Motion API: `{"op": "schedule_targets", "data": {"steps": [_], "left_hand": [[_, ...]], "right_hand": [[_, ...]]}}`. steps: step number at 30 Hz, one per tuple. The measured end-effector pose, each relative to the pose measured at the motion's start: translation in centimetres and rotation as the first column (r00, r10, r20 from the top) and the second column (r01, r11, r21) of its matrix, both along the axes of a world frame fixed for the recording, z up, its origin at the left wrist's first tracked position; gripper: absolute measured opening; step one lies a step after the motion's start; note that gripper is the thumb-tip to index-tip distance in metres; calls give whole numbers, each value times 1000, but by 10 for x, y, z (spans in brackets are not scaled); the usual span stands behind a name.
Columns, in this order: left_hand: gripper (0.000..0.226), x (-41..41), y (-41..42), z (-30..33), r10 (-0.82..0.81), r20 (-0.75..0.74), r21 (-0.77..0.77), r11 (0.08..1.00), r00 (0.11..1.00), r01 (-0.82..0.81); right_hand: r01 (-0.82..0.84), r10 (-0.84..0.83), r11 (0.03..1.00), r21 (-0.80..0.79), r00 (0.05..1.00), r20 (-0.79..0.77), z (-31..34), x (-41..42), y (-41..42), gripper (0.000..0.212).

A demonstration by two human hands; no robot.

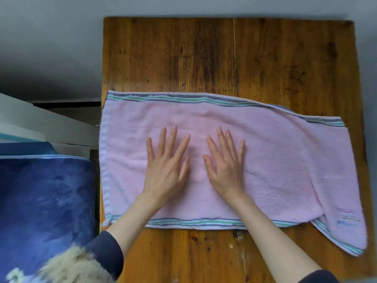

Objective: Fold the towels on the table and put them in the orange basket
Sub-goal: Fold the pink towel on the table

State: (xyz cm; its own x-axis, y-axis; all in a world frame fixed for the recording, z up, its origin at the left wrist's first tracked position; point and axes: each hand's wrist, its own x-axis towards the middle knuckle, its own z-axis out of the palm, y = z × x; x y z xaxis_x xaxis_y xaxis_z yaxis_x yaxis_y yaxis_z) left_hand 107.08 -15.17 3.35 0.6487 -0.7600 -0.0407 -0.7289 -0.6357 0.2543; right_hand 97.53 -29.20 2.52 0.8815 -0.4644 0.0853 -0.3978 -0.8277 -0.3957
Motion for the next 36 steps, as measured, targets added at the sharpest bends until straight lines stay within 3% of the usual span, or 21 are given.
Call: {"op": "schedule_targets", "data": {"steps": [8, 11, 14, 17, 21, 24, 28, 30, 33, 36], "left_hand": [[54, -88, -79, 4, -150, -83, 99, 983, 985, 158], [56, -109, -118, 6, -241, -104, 115, 961, 965, 252], [59, -135, -154, 6, -294, -109, 108, 946, 950, 305], [65, -157, -181, 1, -332, -108, 134, 929, 937, 345], [72, -167, -192, -11, -302, -82, 189, 931, 950, 312], [74, -167, -190, -13, -302, -74, 210, 927, 950, 311], [73, -167, -191, -13, -299, -75, 226, 924, 951, 308], [72, -169, -191, -12, -294, -72, 230, 925, 953, 303], [68, -172, -192, -10, -288, -49, 231, 928, 956, 292], [65, -175, -193, -9, -277, -31, 227, 934, 960, 277]], "right_hand": [[347, -348, 937, -29, 938, -5, 29, -131, -110, 42], [545, -547, 837, -49, 837, -23, 36, -165, -158, 38], [657, -655, 752, -55, 734, -181, 35, -187, -190, 46], [560, -554, 825, -75, 775, -303, 24, -201, -201, 55], [436, -445, 896, -87, 875, -193, 11, -206, -216, 37], [439, -451, 891, -118, 884, -119, 17, -197, -237, 20], [515, -515, 857, -7, 857, -15, 34, -181, -265, 13], [449, -448, 893, -38, 894, 27, 35, -180, -265, 9], [191, -194, 976, -104, 981, -22, 27, -185, -248, 25], [188, -188, 982, 8, 982, 29, 29, -189, -242, 31]]}}
